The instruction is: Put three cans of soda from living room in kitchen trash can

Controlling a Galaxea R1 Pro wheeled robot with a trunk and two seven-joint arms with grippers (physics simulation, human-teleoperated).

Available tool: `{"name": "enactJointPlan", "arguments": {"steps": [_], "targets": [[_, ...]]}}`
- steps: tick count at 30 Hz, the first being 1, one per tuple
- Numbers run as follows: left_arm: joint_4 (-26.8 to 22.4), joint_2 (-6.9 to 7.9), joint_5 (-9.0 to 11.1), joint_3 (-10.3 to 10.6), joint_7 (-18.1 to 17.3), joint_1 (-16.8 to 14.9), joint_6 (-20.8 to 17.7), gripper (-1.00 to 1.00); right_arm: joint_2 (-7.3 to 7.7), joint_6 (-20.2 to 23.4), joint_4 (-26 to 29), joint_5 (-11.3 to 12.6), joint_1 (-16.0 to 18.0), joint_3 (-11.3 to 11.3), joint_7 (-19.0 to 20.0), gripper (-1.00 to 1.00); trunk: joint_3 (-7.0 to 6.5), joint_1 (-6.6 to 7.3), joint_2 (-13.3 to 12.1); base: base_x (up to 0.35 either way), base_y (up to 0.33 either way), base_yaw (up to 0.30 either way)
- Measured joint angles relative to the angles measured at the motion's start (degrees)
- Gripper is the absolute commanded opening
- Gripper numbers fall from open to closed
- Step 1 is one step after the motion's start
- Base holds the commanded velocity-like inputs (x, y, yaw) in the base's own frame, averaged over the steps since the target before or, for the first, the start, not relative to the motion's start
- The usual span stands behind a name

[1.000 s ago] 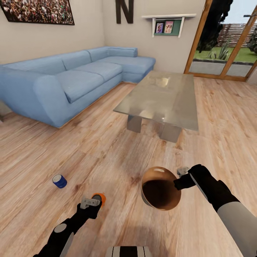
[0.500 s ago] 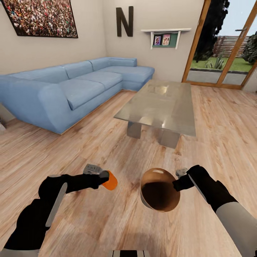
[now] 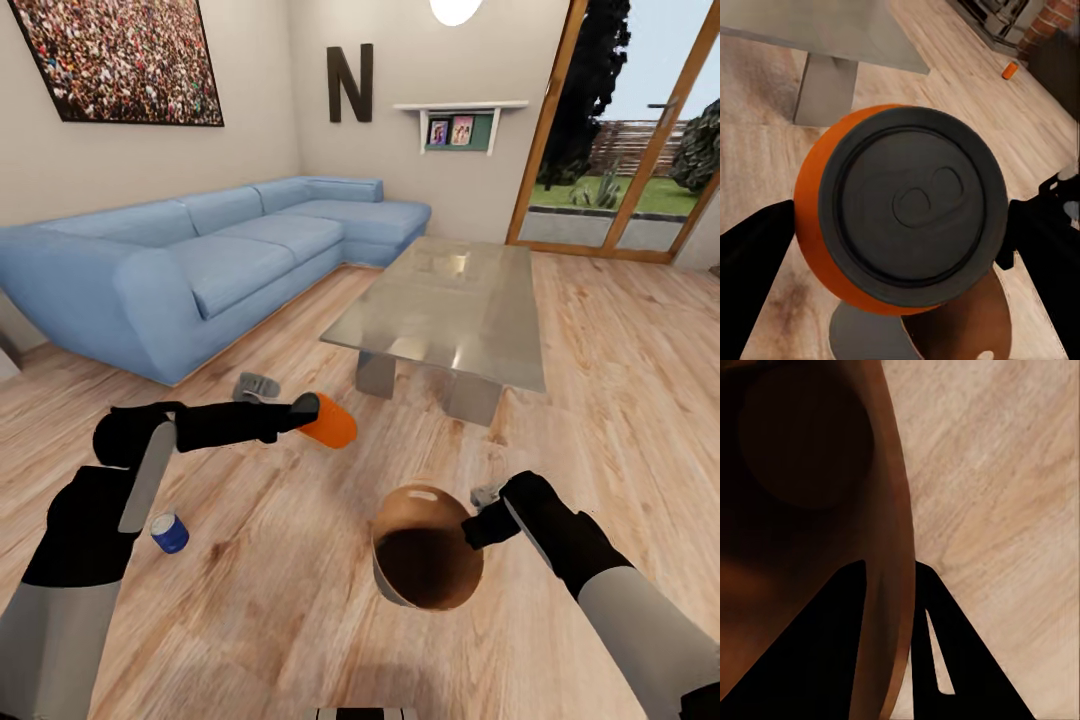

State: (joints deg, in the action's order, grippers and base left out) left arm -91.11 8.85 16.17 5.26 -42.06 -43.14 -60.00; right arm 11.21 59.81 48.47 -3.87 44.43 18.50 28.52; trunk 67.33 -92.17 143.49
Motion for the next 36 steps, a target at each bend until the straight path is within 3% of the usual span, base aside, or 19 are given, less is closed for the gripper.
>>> {"name": "enactJointPlan", "arguments": {"steps": [2,6,8,10,13,19,21,24,27,31,36], "targets": [[0.1,-0.07,0.2,1.2,0.0,-0.1,0.0,-1.00,-0.44,0.0,-0.6,0.0,0.1,0.0,0.0,-1.00,0.00,0.00,0.0,0.000,0.000,0.000],[0.4,-0.16,0.5,10.4,0.2,-0.2,0.0,-1.00,-2.06,-0.1,-1.1,-0.4,0.2,0.0,0.0,-1.00,0.00,0.00,0.0,0.000,0.000,0.000],[0.6,-0.36,0.3,13.2,0.6,-0.2,0.0,-1.00,-2.86,-0.1,-1.2,0.0,0.2,0.0,0.0,-1.00,0.00,0.00,0.0,0.000,0.000,0.000],[1.0,-0.47,0.1,14.6,1.0,-0.1,0.0,-1.00,-3.27,0.0,-1.2,0.4,0.2,0.0,0.0,-1.00,0.00,0.00,0.0,0.000,0.000,0.000],[2.8,-0.63,-0.2,20.0,3.7,-0.1,0.0,-1.00,-3.95,-0.2,-1.2,-0.7,0.3,0.2,-0.1,-1.00,0.00,0.00,0.0,0.000,0.000,0.000],[4.9,-1.21,0.0,23.8,8.2,-0.1,0.0,-1.00,-4.49,-0.1,-1.2,-0.4,0.5,0.3,-0.1,-1.00,0.00,0.00,0.0,0.000,0.000,0.000],[6.1,-2.09,0.2,26.7,11.3,-0.1,0.0,-1.00,-4.85,-0.2,-1.2,-0.7,0.9,0.7,-0.1,-1.00,0.00,0.00,0.0,0.000,0.000,0.000],[7.0,-2.91,0.1,28.8,14.2,-0.1,0.0,-1.00,-5.08,0.0,-1.2,-0.1,1.2,1.2,0.0,-1.00,0.00,0.00,0.0,0.000,0.000,0.000],[8.6,-4.65,0.2,30.6,17.2,0.0,0.0,-1.00,-5.28,-0.1,-1.2,-0.5,1.4,1.7,-0.1,-1.00,0.00,0.00,0.0,0.000,0.000,0.000],[12.6,-6.74,0.1,34.6,21.8,0.0,0.0,-1.00,-5.53,-0.1,-1.2,-0.7,1.5,1.9,-0.1,-1.00,0.00,0.00,0.0,0.000,0.000,0.000],[16.6,-8.44,0.0,36.0,24.8,0.0,1.0,-1.00,-6.12,-0.2,-1.2,-0.8,1.6,2.0,-0.1,-1.00,0.00,0.00,0.0,0.000,0.000,0.000]]}}
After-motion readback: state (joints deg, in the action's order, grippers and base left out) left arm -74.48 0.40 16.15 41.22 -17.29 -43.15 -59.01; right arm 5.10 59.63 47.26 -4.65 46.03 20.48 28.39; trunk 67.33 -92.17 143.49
